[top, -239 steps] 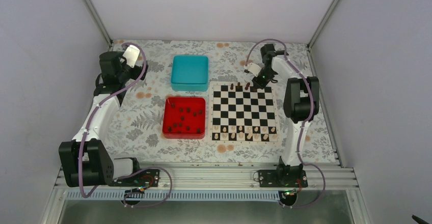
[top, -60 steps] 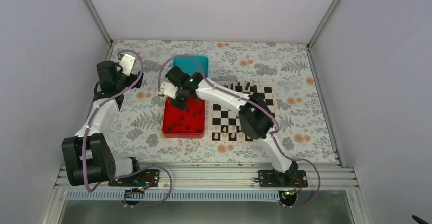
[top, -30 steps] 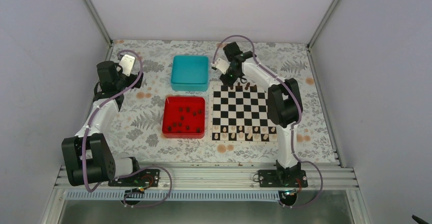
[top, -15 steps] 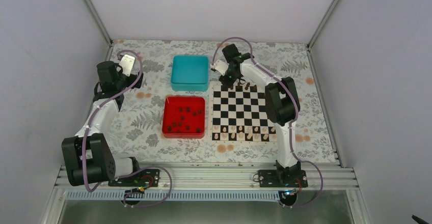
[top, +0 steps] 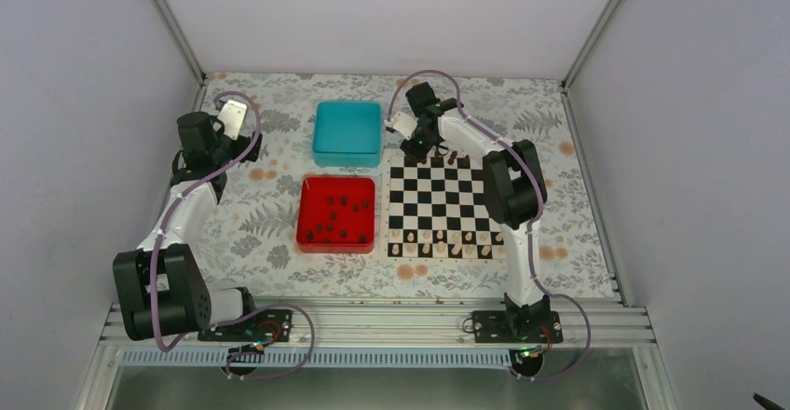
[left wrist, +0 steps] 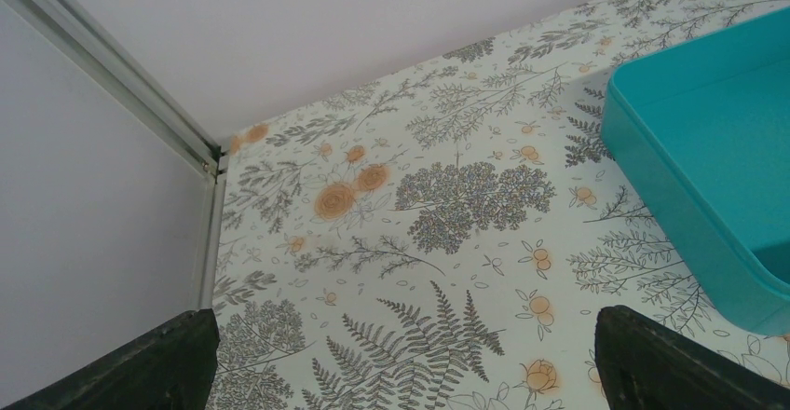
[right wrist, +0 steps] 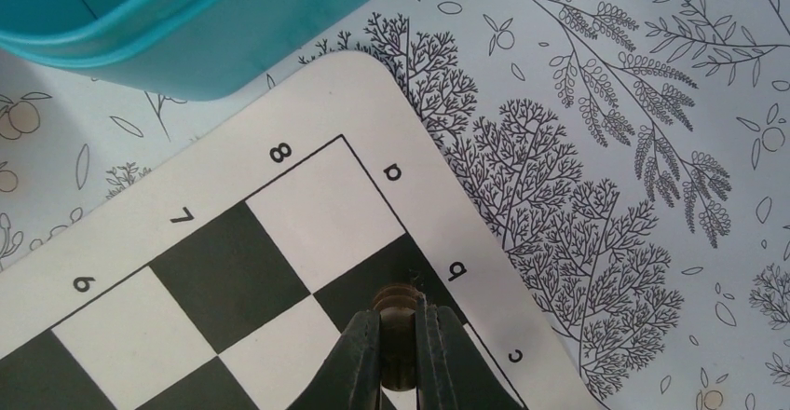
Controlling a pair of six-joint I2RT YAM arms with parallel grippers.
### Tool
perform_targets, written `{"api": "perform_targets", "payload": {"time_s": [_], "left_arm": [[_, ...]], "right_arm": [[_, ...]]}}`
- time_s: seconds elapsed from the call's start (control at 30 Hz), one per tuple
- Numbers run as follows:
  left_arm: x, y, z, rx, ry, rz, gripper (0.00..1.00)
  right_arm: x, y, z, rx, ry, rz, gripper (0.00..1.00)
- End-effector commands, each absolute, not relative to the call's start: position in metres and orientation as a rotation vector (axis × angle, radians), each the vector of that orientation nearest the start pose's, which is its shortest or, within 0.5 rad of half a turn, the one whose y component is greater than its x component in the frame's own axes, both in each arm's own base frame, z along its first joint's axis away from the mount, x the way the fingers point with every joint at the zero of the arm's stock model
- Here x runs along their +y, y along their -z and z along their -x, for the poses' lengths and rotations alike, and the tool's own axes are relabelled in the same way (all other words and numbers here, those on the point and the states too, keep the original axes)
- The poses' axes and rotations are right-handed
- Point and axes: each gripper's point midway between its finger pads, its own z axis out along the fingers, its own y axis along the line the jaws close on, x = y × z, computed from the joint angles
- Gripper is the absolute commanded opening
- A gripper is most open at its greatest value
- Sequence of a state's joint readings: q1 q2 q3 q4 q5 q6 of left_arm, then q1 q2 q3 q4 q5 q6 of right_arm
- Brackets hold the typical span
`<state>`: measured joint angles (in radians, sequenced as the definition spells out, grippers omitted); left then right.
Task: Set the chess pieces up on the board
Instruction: Place the chess piece on the chessboard.
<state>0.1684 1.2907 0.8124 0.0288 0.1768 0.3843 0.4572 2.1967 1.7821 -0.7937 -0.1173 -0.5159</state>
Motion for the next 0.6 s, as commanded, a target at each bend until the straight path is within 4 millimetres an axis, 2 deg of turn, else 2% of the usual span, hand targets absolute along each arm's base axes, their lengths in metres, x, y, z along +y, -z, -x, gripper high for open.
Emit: {"api": "perform_targets", "payload": {"time_s": [0.0,0.57], "left_arm": [[0.039,-0.205,-0.411,1.964,-0.165,-0.327,1.0],[0.04,-0.205,-0.411,1.963,-0.166,-0.327,1.0]], "right_arm": [[0.242,-0.041,-0.448,2.446,-0.128,1.347,0.04],[0.24,-0.029,-0.444,2.468,-0.131,1.357,0.05]]}}
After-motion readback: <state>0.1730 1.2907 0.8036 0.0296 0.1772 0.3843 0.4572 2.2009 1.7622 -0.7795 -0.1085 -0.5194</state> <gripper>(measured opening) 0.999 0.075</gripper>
